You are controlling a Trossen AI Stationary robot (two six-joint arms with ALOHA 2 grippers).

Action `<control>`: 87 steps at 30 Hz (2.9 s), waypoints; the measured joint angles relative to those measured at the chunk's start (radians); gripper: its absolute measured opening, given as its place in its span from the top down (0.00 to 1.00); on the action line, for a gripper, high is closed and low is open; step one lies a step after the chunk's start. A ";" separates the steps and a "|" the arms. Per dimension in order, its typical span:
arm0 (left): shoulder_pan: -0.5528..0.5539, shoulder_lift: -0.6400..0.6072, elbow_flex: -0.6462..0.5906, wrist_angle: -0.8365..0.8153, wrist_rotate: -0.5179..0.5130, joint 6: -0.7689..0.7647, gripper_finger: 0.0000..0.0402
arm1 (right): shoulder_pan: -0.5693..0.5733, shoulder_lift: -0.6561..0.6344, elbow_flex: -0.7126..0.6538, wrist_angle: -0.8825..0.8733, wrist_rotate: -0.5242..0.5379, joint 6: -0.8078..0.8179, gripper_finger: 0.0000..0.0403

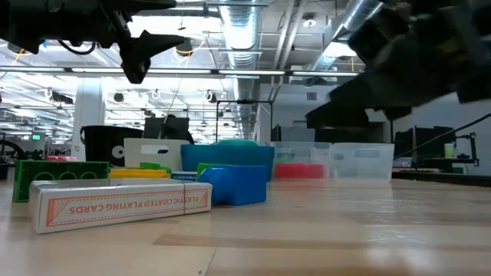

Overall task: Pick & Place Toys
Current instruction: Put the blue 1 stud game piece into the left transparent bin

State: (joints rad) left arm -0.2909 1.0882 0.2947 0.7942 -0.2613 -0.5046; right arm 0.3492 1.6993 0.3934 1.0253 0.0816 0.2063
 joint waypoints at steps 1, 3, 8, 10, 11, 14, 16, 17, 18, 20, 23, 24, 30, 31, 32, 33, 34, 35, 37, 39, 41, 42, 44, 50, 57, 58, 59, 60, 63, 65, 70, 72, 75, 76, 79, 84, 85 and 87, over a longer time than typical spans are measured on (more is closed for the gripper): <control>0.000 0.000 0.000 0.004 0.000 -0.014 0.44 | -0.013 0.020 -0.019 0.064 -0.048 -0.001 0.36; 0.000 0.000 0.000 0.015 0.000 -0.039 0.44 | -0.036 0.070 -0.038 0.163 -0.119 -0.010 0.36; 0.000 0.000 0.000 0.050 0.000 -0.056 0.44 | -0.056 0.229 -0.007 0.302 -0.186 -0.047 0.36; 0.000 0.000 0.000 0.060 0.000 -0.056 0.44 | -0.047 0.293 0.023 0.345 -0.204 -0.069 0.36; 0.000 0.000 0.000 0.062 0.000 -0.056 0.44 | -0.043 0.327 0.043 0.366 -0.218 -0.081 0.36; 0.000 0.000 0.000 0.061 0.000 -0.056 0.44 | -0.034 0.412 0.108 0.398 -0.242 -0.109 0.36; 0.000 0.000 0.000 0.062 0.000 -0.057 0.44 | -0.034 0.456 0.149 0.416 -0.253 -0.119 0.36; 0.000 0.000 0.000 0.062 0.000 -0.057 0.44 | -0.034 0.471 0.167 0.426 -0.266 -0.132 0.36; 0.000 0.000 0.000 0.061 0.000 -0.057 0.44 | -0.034 0.481 0.182 0.431 -0.268 -0.145 0.36; 0.000 0.000 0.000 0.063 0.000 -0.059 0.44 | -0.036 0.491 0.201 0.431 -0.267 -0.168 0.36; 0.000 0.000 0.000 0.062 0.000 -0.061 0.44 | -0.050 0.492 0.205 0.428 -0.267 -0.186 0.36; 0.000 0.000 0.000 0.062 0.000 -0.061 0.44 | -0.057 0.492 0.205 0.424 -0.266 -0.188 0.36; 0.000 0.000 0.000 0.062 0.000 -0.061 0.44 | -0.113 0.498 0.202 0.410 -0.240 -0.188 0.36; 0.000 0.000 0.000 0.062 -0.002 -0.060 0.44 | -0.122 0.498 0.203 0.405 -0.240 -0.189 0.36; 0.000 0.000 0.000 0.062 -0.006 -0.060 0.44 | -0.127 0.498 0.203 0.400 -0.240 -0.189 0.36; 0.000 0.000 0.000 0.062 -0.014 -0.060 0.44 | -0.133 0.498 0.203 0.396 -0.240 -0.192 0.36; 0.000 0.000 0.000 0.062 -0.020 -0.060 0.44 | -0.138 0.498 0.203 0.395 -0.241 -0.201 0.36; 0.000 0.000 0.000 0.061 -0.022 -0.059 0.44 | -0.142 0.498 0.203 0.396 -0.241 -0.211 0.36; 0.000 0.000 0.000 0.061 -0.024 -0.059 0.44 | -0.148 0.498 0.203 0.396 -0.245 -0.234 0.36; 0.000 0.000 0.000 0.061 -0.024 -0.059 0.44 | -0.156 0.498 0.203 0.396 -0.270 -0.246 0.36; 0.000 0.000 0.000 0.061 -0.024 -0.058 0.44 | -0.166 0.498 0.210 0.385 -0.302 -0.249 0.36; 0.000 0.000 0.000 0.061 -0.025 -0.058 0.44 | -0.172 0.498 0.216 0.372 -0.318 -0.249 0.36; 0.000 0.000 0.000 0.060 -0.025 -0.058 0.44 | -0.183 0.498 0.234 0.332 -0.342 -0.242 0.36; 0.000 0.000 0.000 0.060 -0.027 -0.058 0.44 | -0.194 0.499 0.312 0.167 -0.368 -0.240 0.36; 0.000 0.000 0.000 0.060 -0.027 -0.059 0.44 | -0.164 0.499 0.350 0.128 -0.373 -0.269 0.36; 0.000 0.000 0.000 0.060 -0.027 -0.060 0.44 | -0.159 0.499 0.352 0.124 -0.377 -0.270 0.36; 0.000 0.000 0.000 0.060 -0.027 -0.060 0.44 | -0.158 0.499 0.353 0.123 -0.391 -0.270 0.36; 0.000 0.000 0.000 0.060 -0.027 -0.060 0.44 | -0.158 0.499 0.355 0.123 -0.413 -0.270 0.36; 0.000 0.000 0.000 0.060 -0.027 -0.061 0.44 | -0.161 0.499 0.356 0.123 -0.465 -0.269 0.36; 0.000 0.000 0.000 0.060 -0.027 -0.061 0.44 | -0.161 0.499 0.356 0.122 -0.474 -0.263 0.36; 0.000 0.000 0.000 0.060 -0.027 -0.061 0.44 | -0.161 0.499 0.356 0.104 -0.477 -0.259 0.36; 0.000 0.000 0.000 0.060 -0.027 -0.061 0.44 | -0.161 0.499 0.356 0.104 -0.476 -0.259 0.36; 0.000 0.000 0.000 0.060 -0.027 -0.061 0.44 | -0.161 0.499 0.356 0.104 -0.474 -0.259 0.36; 0.000 0.000 0.000 0.060 -0.027 -0.061 0.44 | -0.161 0.499 0.358 0.103 -0.469 -0.259 0.36; 0.000 0.000 0.000 0.060 -0.027 -0.061 0.44 | -0.159 0.499 0.379 0.101 -0.450 -0.258 0.36; 0.000 0.000 0.000 0.060 -0.031 -0.061 0.44 | -0.137 0.498 0.429 0.053 -0.447 -0.259 0.36; 0.000 0.000 0.000 0.060 -0.031 -0.061 0.44 | -0.133 0.498 0.434 0.042 -0.447 -0.259 0.36; 0.000 0.000 0.000 0.060 -0.031 -0.061 0.44 | -0.127 0.498 0.441 0.015 -0.448 -0.260 0.36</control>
State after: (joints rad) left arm -0.2905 1.0882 0.2947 0.8541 -0.2924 -0.5659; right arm 0.2225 2.1971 0.8345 1.0404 -0.3659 -0.0533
